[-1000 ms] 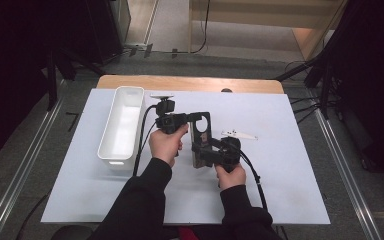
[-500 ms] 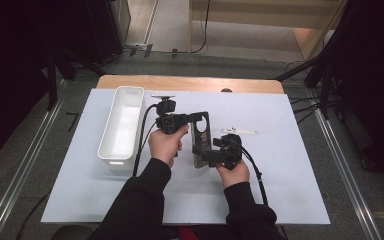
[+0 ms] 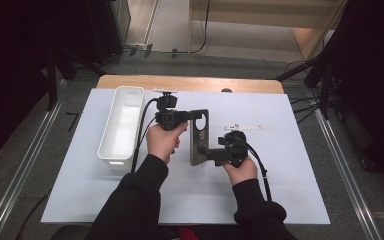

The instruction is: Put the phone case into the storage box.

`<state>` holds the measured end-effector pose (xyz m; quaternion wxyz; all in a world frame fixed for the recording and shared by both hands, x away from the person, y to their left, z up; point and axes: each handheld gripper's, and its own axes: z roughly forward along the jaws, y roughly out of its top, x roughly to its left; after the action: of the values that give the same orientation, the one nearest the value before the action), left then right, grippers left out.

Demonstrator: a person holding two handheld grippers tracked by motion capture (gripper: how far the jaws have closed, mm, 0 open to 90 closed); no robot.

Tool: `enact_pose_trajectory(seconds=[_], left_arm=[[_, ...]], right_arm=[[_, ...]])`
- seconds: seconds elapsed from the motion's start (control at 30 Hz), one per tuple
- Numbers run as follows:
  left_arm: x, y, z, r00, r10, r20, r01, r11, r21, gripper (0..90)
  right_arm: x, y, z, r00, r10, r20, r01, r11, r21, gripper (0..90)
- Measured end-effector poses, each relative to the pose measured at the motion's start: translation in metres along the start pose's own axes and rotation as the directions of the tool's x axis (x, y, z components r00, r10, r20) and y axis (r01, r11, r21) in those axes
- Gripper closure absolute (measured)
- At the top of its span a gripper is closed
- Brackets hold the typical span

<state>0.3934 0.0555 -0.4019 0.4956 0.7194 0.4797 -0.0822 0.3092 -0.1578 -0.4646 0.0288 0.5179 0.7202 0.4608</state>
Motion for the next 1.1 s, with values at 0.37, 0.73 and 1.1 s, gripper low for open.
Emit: enact_pose_trajectory(seconds=[0.37, 0.73, 1.1], left_arm=[[-0.003, 0.004, 0.001, 0.9984, 0.057, -0.004, -0.057, 0.9969, 0.054, 79.4], [-0.001, 0.008, -0.003, 0.9941, 0.106, 0.024, -0.107, 0.9895, 0.097, 79.4], [0.003, 0.009, -0.012, 0.9889, 0.14, 0.049, -0.145, 0.9818, 0.123, 79.4]], right_arm=[[0.005, 0.003, -0.002, 0.9988, -0.047, -0.011, 0.048, 0.997, 0.062, 0.0], [0.004, 0.003, -0.008, 0.9969, -0.079, 0.005, 0.078, 0.993, 0.085, 0.0], [-0.005, 0.005, -0.022, 0.9934, -0.096, -0.063, 0.101, 0.991, 0.086, 0.0]])
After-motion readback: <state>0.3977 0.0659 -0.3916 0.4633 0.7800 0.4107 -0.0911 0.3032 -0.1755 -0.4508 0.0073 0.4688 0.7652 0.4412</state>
